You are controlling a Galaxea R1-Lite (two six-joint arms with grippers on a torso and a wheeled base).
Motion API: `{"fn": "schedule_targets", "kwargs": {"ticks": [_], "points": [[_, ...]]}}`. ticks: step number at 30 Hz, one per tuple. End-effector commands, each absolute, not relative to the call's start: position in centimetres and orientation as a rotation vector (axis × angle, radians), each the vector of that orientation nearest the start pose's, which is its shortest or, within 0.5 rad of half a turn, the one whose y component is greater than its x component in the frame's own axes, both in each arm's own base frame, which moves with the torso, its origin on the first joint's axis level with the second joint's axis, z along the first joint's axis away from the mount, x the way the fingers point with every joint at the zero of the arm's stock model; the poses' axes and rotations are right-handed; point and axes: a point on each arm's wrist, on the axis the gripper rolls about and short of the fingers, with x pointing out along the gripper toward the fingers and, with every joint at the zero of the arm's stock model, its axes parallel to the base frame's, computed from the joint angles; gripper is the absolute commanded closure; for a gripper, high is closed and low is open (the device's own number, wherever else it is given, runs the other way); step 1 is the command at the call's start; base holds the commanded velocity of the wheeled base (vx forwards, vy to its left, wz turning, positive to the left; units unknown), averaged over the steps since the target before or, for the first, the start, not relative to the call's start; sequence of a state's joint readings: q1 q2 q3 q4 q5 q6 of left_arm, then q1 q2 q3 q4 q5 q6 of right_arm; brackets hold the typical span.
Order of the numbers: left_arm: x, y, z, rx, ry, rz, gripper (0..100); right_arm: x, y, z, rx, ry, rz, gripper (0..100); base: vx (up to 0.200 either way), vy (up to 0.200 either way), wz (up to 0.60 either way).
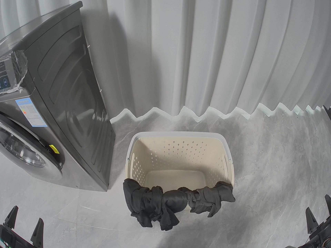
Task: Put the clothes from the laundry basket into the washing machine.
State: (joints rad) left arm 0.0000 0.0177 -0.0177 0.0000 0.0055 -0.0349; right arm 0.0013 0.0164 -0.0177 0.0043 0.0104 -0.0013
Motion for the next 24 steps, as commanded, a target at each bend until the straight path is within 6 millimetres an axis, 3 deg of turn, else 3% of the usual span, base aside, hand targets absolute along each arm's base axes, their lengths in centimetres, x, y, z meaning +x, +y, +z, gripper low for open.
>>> {"fn": "schedule_targets", "kwargs": {"ticks": [1,7,13,24], "points": [[-2.29,0.01,7.59,-0.035,-0.002,0.006,0,-2.29,0.02,7.54,-0.002,0.003,0.012,0,0.000,0.000,0.00],[-2.29,0.02,7.59,-0.037,-0.002,0.005,0,-2.29,0.02,7.54,-0.002,0.003,0.012,0,0.000,0.000,0.00],[-2.29,0.02,7.61,-0.037,-0.003,0.005,0,-2.29,0.02,7.54,-0.002,0.003,0.012,0,0.200,0.000,0.00],[-2.29,0.02,7.59,-0.037,-0.002,0.005,0,-2.29,0.02,7.54,-0.002,0.003,0.012,0,0.000,0.000,0.00]]}}
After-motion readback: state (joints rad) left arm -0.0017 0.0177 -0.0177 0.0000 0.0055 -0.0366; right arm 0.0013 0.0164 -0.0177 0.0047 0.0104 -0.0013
